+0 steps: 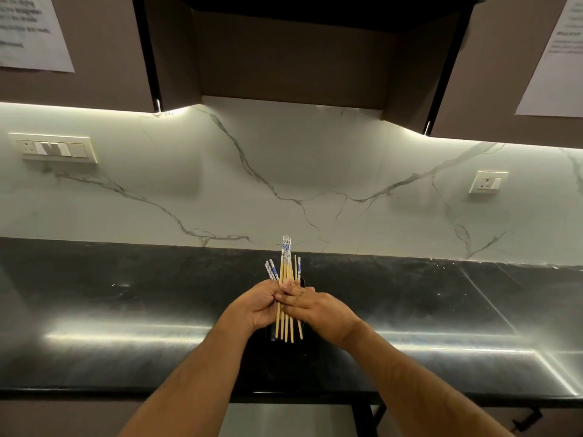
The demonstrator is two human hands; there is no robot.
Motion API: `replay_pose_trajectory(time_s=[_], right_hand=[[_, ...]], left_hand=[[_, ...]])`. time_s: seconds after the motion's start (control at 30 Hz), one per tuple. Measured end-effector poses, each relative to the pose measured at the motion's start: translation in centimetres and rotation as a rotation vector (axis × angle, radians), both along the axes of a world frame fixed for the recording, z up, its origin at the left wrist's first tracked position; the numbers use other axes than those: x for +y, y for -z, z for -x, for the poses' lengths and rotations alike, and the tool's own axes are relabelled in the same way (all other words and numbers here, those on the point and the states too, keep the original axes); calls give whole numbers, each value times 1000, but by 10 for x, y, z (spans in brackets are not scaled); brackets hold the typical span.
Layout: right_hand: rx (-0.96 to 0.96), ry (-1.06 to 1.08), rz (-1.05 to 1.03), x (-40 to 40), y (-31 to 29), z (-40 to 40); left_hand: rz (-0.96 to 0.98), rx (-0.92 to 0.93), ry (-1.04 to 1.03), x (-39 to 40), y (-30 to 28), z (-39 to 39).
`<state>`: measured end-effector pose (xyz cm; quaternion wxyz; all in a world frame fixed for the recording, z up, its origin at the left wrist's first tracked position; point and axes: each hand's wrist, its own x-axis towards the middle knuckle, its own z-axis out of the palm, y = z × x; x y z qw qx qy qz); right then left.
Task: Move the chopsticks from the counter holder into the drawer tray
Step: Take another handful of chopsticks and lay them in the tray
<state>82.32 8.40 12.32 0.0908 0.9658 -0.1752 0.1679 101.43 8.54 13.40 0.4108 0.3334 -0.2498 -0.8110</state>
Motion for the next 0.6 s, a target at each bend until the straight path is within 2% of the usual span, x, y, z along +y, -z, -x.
replay_pose_trajectory(time_s=[0.1,0.17,0.27,0.33,0.4,0.47,0.53,0.6], right_hand=[[49,45,6,1,5,0],[32,52,8,2,5,-1],[-285,181,-73,6,-5,-3],[-579,335,-135,0,-13,-3],[-866,488,-306,-7,-26,-5],[-1034,544,-641,-13,-45,-7],[-1072,534,-866,-18,-58,-7],[-1039,527,-947,-20,-63,-5]], left_hand=[[-102,-27,-85,-1,-2,5],[-112,-157,-102,-1,-1,7],[-52,-346,-65,1,3,6],[5,-350,32,5,5,4],[57,-295,136,9,10,2],[93,-275,220,11,15,0],[124,-277,304,14,16,-2],[148,-284,372,18,15,-3]])
